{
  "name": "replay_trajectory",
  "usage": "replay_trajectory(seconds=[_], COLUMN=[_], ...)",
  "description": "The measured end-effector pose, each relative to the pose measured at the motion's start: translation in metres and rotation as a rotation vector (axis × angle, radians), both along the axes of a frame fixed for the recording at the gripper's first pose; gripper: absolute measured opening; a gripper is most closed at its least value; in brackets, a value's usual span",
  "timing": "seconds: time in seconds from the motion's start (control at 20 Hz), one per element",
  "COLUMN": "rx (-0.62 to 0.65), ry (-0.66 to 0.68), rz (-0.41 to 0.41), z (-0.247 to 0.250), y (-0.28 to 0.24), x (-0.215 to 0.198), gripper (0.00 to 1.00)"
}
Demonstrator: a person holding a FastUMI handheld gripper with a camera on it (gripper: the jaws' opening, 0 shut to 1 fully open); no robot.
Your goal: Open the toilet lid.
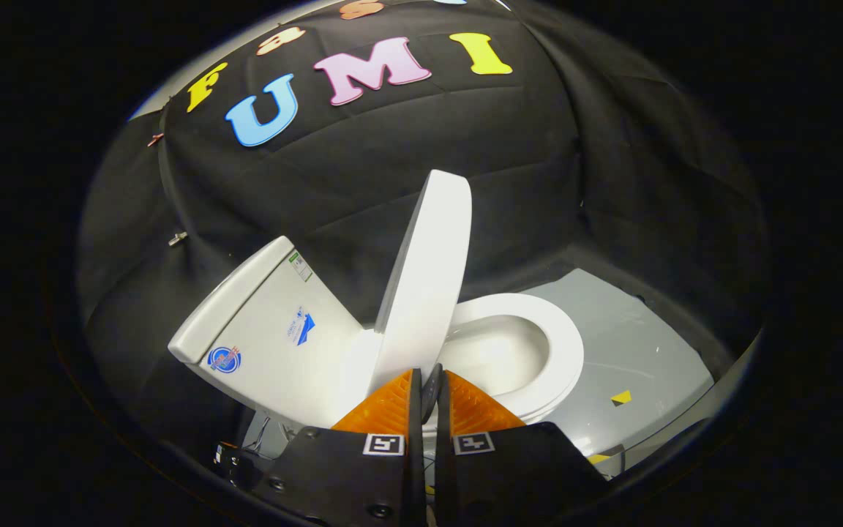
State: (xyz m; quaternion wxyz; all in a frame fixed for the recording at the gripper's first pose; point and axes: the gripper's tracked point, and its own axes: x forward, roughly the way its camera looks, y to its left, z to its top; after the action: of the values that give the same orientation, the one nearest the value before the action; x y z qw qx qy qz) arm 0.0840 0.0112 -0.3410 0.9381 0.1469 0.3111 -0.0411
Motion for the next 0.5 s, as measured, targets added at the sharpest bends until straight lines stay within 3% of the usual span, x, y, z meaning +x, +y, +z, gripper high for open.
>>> replay_trajectory(seconds=[0.2,0.5], rx=[-0.106,-0.166], ry=[-0.053,-0.113], rz=[0.099,0.231], z=[0.024,0.045], y=[0.045,0.116], x=[0.01,0.025], gripper=[0.11,0.12])
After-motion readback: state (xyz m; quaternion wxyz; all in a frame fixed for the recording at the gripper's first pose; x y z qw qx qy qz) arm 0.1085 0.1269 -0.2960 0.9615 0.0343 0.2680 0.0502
